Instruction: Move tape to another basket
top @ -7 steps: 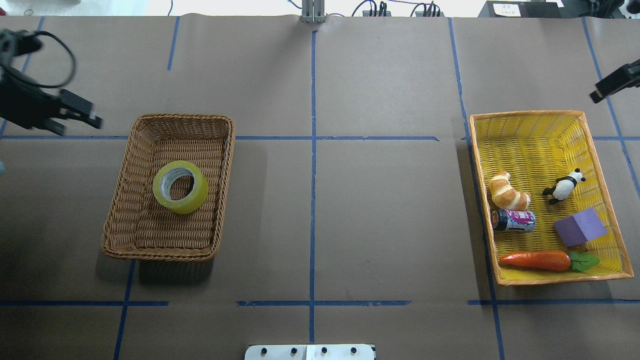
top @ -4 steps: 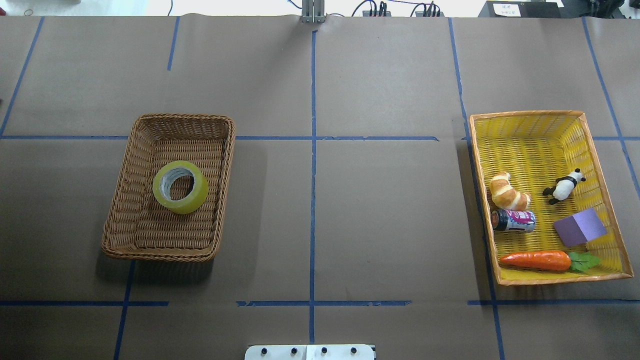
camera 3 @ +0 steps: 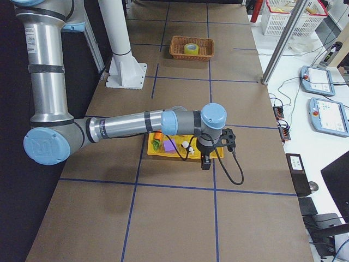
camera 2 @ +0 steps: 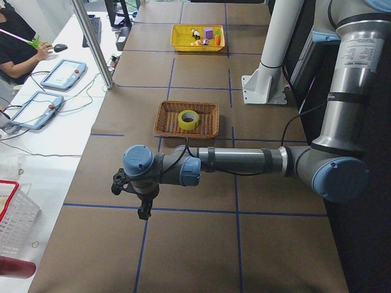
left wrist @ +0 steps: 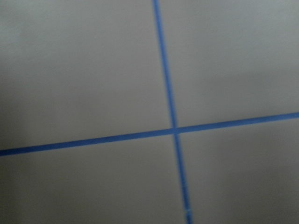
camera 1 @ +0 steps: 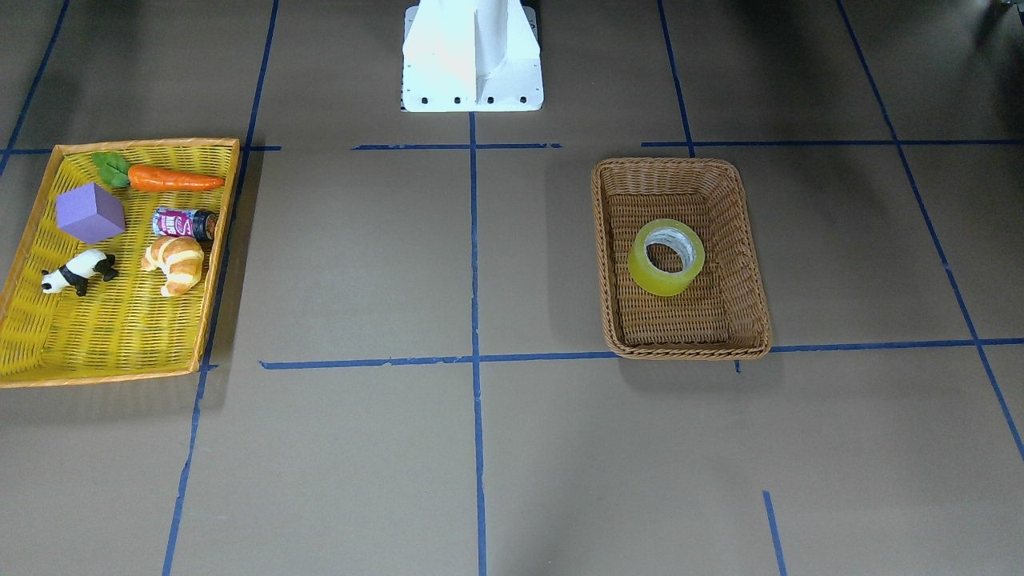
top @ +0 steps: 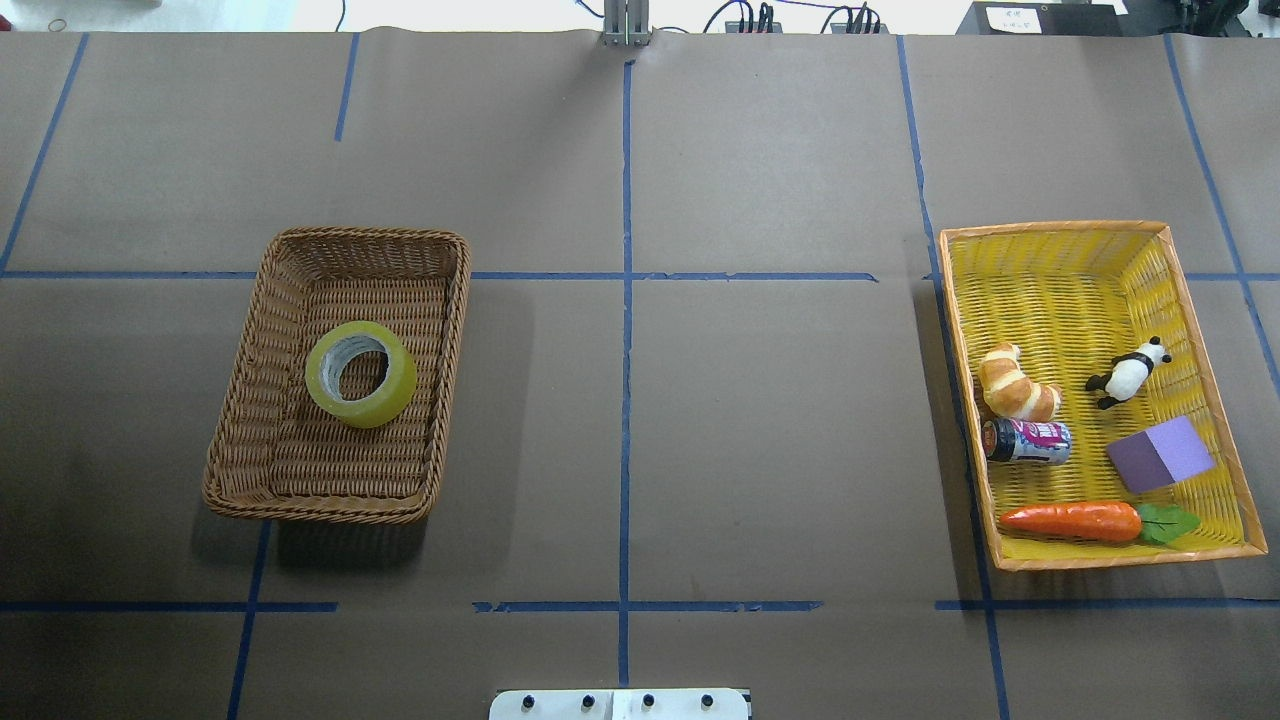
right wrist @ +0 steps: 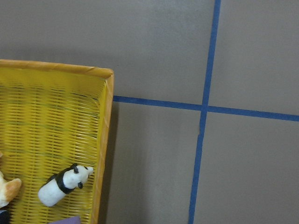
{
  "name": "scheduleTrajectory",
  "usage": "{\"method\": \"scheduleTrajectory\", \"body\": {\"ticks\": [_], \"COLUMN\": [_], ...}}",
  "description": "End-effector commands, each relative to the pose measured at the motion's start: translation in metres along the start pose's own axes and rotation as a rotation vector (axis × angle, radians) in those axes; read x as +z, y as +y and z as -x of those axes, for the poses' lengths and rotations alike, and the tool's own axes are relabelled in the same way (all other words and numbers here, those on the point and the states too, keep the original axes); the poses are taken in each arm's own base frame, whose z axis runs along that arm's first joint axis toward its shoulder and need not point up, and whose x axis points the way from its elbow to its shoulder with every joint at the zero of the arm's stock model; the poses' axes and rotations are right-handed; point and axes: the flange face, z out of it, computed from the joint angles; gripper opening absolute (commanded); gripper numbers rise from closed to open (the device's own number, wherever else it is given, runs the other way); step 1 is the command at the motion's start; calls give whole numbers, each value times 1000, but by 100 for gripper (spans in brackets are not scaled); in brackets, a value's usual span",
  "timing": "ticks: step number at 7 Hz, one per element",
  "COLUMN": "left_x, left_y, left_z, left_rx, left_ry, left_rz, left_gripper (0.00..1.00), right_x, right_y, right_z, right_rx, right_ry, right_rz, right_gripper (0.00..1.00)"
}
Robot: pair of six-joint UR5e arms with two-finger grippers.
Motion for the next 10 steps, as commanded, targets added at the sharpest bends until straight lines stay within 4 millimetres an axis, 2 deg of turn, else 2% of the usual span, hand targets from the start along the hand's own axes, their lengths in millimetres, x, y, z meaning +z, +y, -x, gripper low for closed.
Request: {"method": "scheduleTrajectory", "body": {"ticks": [1, 2, 3, 4, 7, 10], "left_x": [17, 25, 26, 21, -11, -8], "left_y": [19, 36, 38, 36, 31, 30], "left_z": [26, 32, 32, 27, -13, -18], "left_rx": [12, -3, -18, -31, -64, -58], "left_ry": [0, 4, 4, 0, -4, -2], "left_rz": [36, 51, 52, 42, 36, 46], "left_gripper": [100, 100, 100, 100, 100, 100], "right_x": [28, 30, 30, 27, 25, 23], "right_y": [17, 20, 22, 27, 29, 27], "right_z": [-30, -32, -35, -40, -43, -42], "right_rx": [27, 18, 24, 33, 39, 36], "right_ry": [-2, -2, -2, -3, -3, -3], "right_rz": [20, 10, 8, 2, -2, -6], "right_gripper": [100, 100, 100, 100, 100, 100]}}
